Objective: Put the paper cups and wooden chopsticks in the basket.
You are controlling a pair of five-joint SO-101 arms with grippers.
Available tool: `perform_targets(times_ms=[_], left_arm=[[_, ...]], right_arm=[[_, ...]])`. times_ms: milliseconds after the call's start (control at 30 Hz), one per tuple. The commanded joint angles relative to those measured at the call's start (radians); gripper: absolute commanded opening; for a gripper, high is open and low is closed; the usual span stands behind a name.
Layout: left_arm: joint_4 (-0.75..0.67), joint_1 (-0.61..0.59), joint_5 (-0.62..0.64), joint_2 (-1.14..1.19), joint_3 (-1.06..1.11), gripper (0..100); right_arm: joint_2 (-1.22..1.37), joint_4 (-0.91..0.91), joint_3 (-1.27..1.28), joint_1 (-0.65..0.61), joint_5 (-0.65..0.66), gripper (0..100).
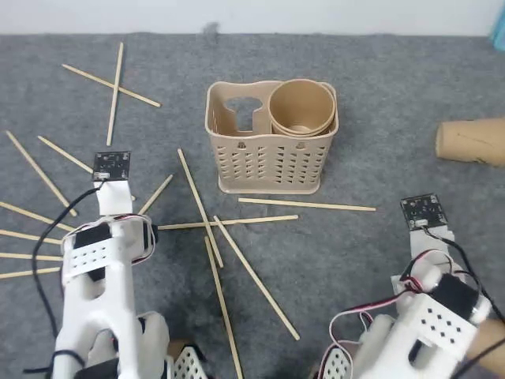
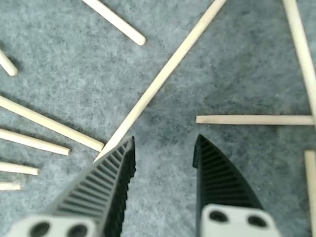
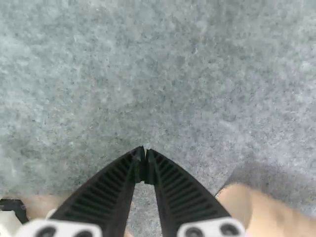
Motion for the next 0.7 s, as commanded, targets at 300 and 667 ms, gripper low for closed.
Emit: perform_targets(times_ms=[300, 667], left_arm=[[-0.018, 0.008, 0.003, -0.031, -0.010, 18], [-0.018, 0.009, -0.002, -0.031, -0.010, 18]], right_arm=[[-0.016, -0.018, -0.124, 0.159, -0.014, 0.8], [-0.004, -0.234, -0.201, 0.587, 0.077, 4.2]])
